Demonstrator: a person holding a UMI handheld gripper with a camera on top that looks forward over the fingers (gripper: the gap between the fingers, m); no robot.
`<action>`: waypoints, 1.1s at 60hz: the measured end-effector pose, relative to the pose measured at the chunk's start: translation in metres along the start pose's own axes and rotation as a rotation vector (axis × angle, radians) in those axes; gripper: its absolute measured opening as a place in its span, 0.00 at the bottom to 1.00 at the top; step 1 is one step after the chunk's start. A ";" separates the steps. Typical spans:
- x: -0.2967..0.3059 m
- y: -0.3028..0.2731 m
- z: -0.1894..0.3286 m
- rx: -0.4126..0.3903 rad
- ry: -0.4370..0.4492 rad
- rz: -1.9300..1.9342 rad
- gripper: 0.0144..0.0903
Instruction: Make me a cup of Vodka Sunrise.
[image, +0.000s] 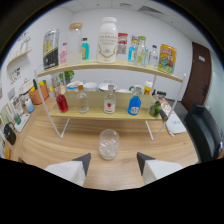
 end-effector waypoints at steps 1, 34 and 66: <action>-0.001 0.000 0.000 0.000 -0.002 0.003 0.94; -0.070 0.027 -0.012 0.022 -0.038 0.070 0.93; -0.191 -0.109 0.083 0.343 -0.121 0.054 0.92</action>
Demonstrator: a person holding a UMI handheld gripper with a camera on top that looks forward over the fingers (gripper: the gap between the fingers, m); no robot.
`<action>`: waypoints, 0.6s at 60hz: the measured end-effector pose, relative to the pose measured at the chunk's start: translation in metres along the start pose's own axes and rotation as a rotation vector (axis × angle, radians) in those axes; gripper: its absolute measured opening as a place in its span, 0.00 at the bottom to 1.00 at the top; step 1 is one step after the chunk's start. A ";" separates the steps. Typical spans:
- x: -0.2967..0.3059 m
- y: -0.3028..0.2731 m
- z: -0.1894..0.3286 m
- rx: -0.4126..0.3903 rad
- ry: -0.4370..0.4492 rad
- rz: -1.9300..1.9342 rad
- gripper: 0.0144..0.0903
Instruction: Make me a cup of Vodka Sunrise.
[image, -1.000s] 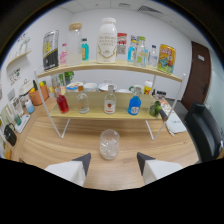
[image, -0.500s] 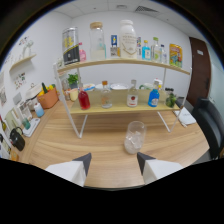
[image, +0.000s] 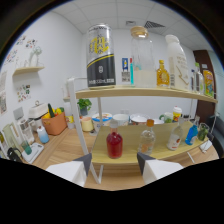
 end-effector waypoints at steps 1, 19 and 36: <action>0.000 -0.001 0.005 0.005 -0.001 -0.004 0.92; 0.001 -0.007 0.071 0.021 0.019 -0.030 0.42; 0.006 -0.009 0.070 0.027 0.035 -0.019 0.26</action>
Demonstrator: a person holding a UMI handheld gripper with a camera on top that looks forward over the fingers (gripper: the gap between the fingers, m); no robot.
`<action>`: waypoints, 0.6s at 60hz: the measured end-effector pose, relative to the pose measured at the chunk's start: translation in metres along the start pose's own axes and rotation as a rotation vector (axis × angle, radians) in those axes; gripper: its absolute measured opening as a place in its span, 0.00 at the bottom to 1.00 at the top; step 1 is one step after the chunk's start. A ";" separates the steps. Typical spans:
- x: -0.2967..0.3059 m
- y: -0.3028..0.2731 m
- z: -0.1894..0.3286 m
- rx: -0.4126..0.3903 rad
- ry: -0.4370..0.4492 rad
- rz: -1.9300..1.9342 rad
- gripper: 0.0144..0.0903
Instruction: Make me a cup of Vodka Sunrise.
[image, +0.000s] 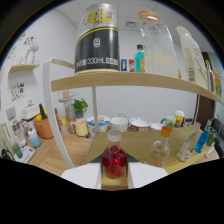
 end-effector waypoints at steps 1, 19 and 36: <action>0.000 0.000 0.000 -0.002 -0.004 0.000 0.26; 0.004 -0.004 -0.045 0.027 -0.037 -0.018 0.26; 0.048 0.043 -0.092 -0.016 -0.026 0.013 0.26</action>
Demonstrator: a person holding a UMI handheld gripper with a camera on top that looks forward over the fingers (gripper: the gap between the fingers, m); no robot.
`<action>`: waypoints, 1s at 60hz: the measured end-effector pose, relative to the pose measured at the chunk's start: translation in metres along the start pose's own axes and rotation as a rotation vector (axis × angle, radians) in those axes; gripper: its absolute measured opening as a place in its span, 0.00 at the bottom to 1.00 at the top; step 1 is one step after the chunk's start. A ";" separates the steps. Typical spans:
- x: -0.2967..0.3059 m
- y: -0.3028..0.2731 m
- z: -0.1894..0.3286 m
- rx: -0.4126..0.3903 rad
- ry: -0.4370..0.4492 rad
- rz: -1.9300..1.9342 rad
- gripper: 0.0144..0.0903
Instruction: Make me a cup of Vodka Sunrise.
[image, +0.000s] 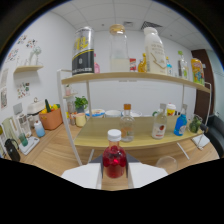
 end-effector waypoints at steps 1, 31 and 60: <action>0.004 0.004 -0.001 -0.005 0.003 0.006 0.26; 0.039 -0.002 -0.005 0.006 -0.205 0.994 0.26; 0.070 -0.051 -0.011 0.132 -0.554 2.045 0.26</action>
